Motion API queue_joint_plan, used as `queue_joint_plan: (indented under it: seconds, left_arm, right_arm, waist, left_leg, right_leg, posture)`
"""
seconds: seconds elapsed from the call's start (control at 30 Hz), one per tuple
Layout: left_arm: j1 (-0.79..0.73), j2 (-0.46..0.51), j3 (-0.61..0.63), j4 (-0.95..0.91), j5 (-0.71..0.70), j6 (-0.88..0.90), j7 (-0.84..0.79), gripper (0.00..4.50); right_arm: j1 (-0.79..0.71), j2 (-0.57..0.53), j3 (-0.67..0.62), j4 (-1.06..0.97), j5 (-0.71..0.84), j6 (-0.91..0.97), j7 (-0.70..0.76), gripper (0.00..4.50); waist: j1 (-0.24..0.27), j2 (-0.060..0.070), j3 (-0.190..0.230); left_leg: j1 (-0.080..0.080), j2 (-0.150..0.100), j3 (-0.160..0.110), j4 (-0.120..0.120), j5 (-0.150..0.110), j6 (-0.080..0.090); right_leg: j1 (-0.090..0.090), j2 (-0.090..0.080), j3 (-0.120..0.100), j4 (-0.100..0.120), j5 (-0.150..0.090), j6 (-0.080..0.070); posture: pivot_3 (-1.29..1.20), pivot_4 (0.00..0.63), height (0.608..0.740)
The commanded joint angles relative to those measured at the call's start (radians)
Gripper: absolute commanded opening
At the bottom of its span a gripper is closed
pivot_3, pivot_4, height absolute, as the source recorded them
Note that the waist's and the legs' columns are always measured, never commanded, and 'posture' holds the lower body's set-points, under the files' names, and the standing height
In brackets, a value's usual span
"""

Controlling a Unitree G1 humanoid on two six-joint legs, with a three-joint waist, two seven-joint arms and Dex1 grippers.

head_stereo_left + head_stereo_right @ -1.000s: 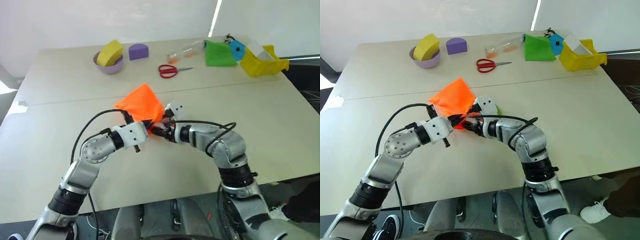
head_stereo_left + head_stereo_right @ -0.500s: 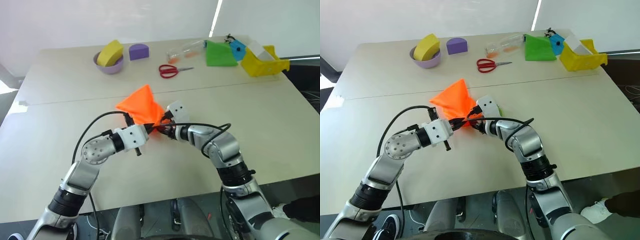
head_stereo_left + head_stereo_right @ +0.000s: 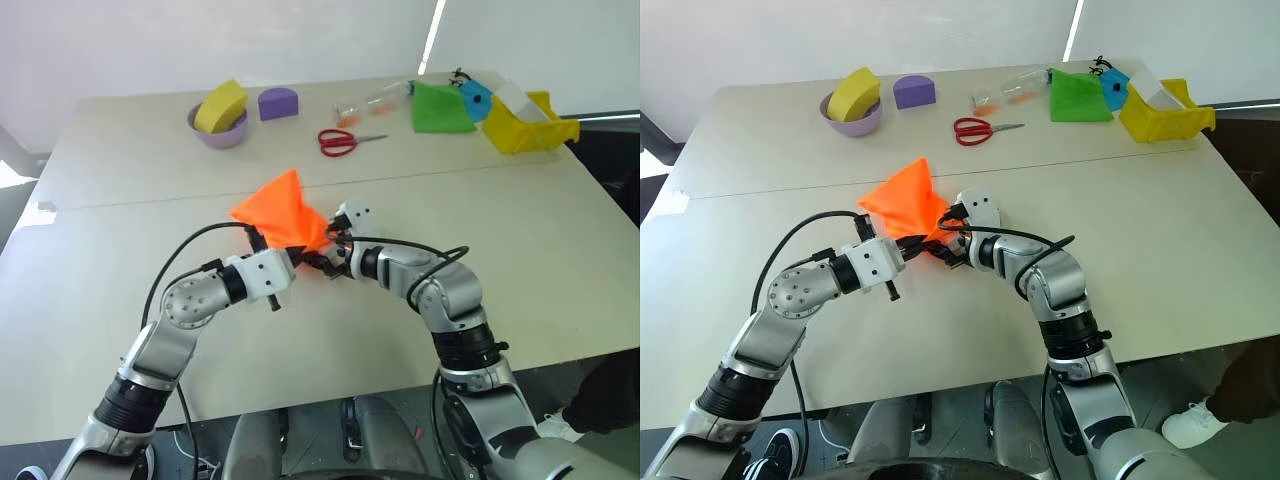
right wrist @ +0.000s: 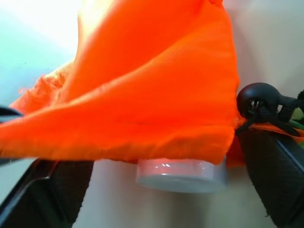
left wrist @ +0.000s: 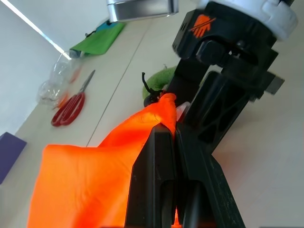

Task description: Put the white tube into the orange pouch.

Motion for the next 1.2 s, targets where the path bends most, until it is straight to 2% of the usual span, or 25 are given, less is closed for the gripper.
queue_joint_plan:
  seconds: [0.03,0.1,0.37,0.47,0.63,0.77,0.9,1.03,1.13,1.2]
  left_arm:
    - [-0.014,0.013,0.027,-0.004,0.01,-0.011,0.017,0.0]
    - [-0.013,0.016,0.036,0.006,0.015,-0.007,0.028,0.0]
    - [-0.007,0.04,0.039,0.036,0.033,-0.039,0.032,0.0]
    - [0.002,0.065,0.024,0.055,0.054,-0.08,0.02,0.0]
    - [0.015,0.047,0.023,0.065,0.035,-0.089,0.025,0.0]
    - [0.016,0.033,0.019,0.066,0.041,-0.092,0.027,0.0]
    - [0.011,0.022,0.023,0.067,0.041,-0.087,0.031,0.0]
    - [0.013,0.018,0.019,0.072,0.044,-0.093,0.03,0.0]
    - [0.011,0.01,0.014,0.071,0.046,-0.087,0.031,0.0]
    - [0.01,0.006,0.012,0.07,0.048,-0.085,0.031,0.0]
  right_arm:
    - [0.023,-0.047,-0.001,-0.118,0.052,0.02,0.068,4.42]
    - [0.056,-0.111,0.008,-0.176,0.088,0.032,0.139,4.42]
    - [0.104,-0.245,-0.021,-0.255,0.151,0.01,0.257,4.42]
    - [0.078,-0.238,-0.118,-0.204,0.189,-0.005,0.255,4.42]
    - [-0.005,-0.196,-0.236,-0.005,0.113,-0.112,0.099,4.42]
    - [-0.018,-0.178,-0.213,0.035,0.071,-0.182,0.07,4.42]
    - [0.046,-0.215,-0.144,-0.038,0.069,-0.244,0.174,4.42]
    - [0.054,-0.219,-0.159,-0.036,0.082,-0.255,0.178,4.42]
    - [0.119,-0.25,-0.154,-0.146,0.16,-0.261,0.29,4.42]
    - [0.187,-0.302,-0.118,-0.213,0.159,-0.283,0.358,4.42]
  waist:
    - [0.001,0.0,0.0]
    - [0.002,0.0,0.0]
    - [0.0,0.0,0.0]
    - [0.0,0.0,0.0]
    - [0.001,0.0,0.0]
    - [0.002,0.0,0.0]
    - [0.001,0.0,0.0]
    - [-0.001,0.0,0.0]
    - [0.003,0.0,0.0]
    - [0.006,0.0,0.0]
  left_leg:
    - [0.0,0.0,0.0,0.0,0.0,0.0]
    - [0.0,0.0,0.0,0.0,0.0,0.0]
    - [0.0,0.0,0.0,0.0,0.0,0.0]
    - [0.0,0.0,0.0,0.0,0.0,0.0]
    - [0.0,0.0,0.001,0.001,0.0,0.0]
    - [0.0,0.0,0.001,0.0,0.0,0.0]
    - [0.0,0.0,0.001,-0.002,-0.001,0.001]
    - [0.0,0.0,0.002,-0.001,-0.001,0.001]
    - [0.0,0.0,0.002,0.0,-0.001,0.001]
    - [0.0,0.0,0.001,0.0,-0.001,0.001]
  right_leg:
    - [0.0,0.0,0.0,0.0,0.0,0.0]
    - [0.0,0.0,0.0,0.0,0.0,0.0]
    - [0.0,0.0,0.0,0.0,0.0,0.0]
    - [0.0,0.0,0.0,0.0,0.0,0.0]
    - [0.0,-0.001,0.0,0.0,0.0,0.0]
    - [0.0,-0.001,0.0,0.0,0.0,0.0]
    - [-0.001,0.0,0.0,0.0,0.0,0.0]
    - [-0.002,0.0,0.001,0.0,0.0,0.0]
    - [-0.001,0.0,0.001,0.0,0.0,0.0]
    - [0.0,0.0,0.0,0.0,0.0,0.0]
  posture:
    - [0.0,0.15,0.74]
    - [0.0,0.15,0.74]
    - [0.0,0.15,0.74]
    - [0.0,0.15,0.74]
    - [0.0,0.15,0.74]
    - [0.0,0.15,0.74]
    - [0.0,0.15,0.74]
    - [0.0,0.15,0.74]
    - [0.0,0.15,0.74]
    - [0.0,0.15,0.74]
